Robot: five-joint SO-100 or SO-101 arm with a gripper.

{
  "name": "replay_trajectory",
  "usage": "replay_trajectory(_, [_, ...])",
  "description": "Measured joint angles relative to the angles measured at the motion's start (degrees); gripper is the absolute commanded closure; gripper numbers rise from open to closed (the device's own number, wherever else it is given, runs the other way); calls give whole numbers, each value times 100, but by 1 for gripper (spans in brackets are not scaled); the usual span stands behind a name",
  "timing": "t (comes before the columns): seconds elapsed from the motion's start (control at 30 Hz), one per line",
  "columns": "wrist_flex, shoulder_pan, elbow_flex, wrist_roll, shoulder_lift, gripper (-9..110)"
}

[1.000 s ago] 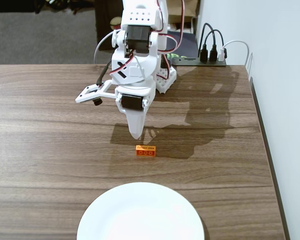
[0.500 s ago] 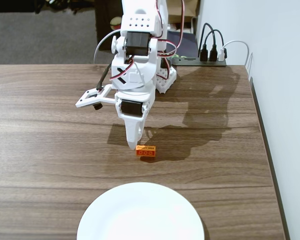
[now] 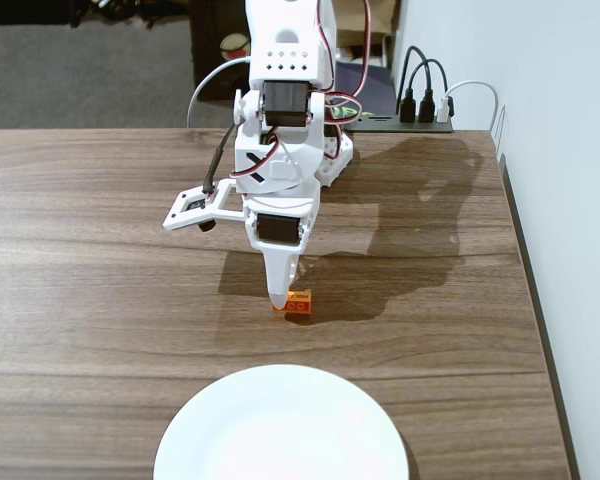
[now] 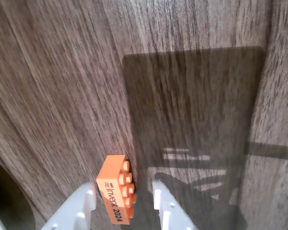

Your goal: Grasp a lego block and put it on the plate.

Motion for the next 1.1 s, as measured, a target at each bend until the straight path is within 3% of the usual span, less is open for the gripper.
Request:
replay_trajectory(0.2, [-62, 9, -88, -26, -105, 87])
replay_trajectory(0.5, [-123, 9, -246, -44, -334, 100])
replay_trajectory(1.1, [-123, 105, -422, -404, 53, 101])
